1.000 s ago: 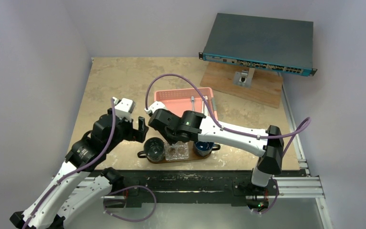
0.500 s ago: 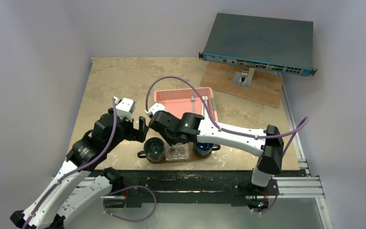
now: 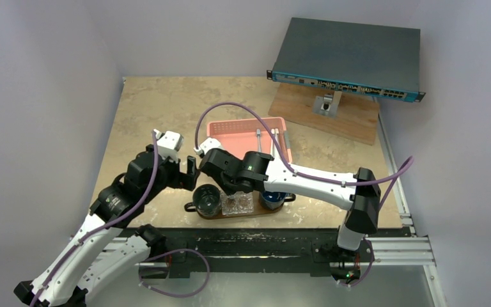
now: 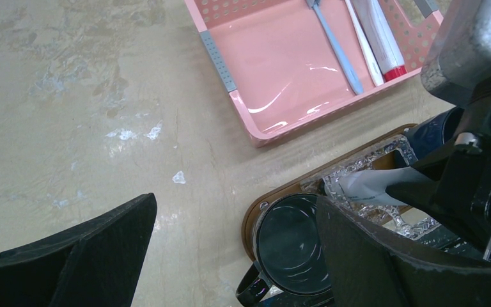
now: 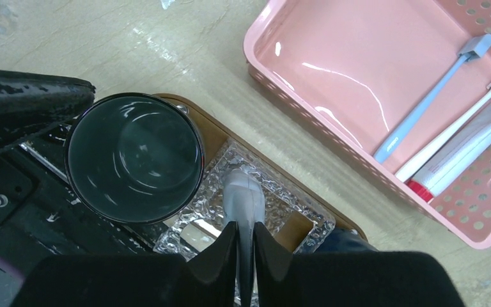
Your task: Prepare toiletry sets of a toothbrush and toothpaste on the tray
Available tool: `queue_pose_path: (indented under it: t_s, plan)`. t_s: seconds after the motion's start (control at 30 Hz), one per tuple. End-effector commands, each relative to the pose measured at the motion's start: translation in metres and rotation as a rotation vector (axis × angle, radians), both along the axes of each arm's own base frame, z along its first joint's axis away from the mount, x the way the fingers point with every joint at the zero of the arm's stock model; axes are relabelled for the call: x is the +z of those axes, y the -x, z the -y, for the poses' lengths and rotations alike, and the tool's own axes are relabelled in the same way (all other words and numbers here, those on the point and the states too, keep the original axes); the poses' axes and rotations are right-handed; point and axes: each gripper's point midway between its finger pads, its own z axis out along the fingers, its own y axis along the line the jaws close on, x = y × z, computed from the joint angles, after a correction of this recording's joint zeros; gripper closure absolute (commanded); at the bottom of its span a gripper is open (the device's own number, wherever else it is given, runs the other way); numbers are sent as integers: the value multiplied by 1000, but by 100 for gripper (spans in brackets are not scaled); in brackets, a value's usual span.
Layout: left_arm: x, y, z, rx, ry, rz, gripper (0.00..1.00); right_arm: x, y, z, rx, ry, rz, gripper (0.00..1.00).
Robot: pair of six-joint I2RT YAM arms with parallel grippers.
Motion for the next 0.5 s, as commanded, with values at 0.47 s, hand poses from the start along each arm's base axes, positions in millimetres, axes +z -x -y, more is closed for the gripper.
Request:
queue_pose_path:
  t_s: [0.47]
  plan:
    - [9,-7,2,2,9,37,5,69,-17,-6,-60,-158,122,54]
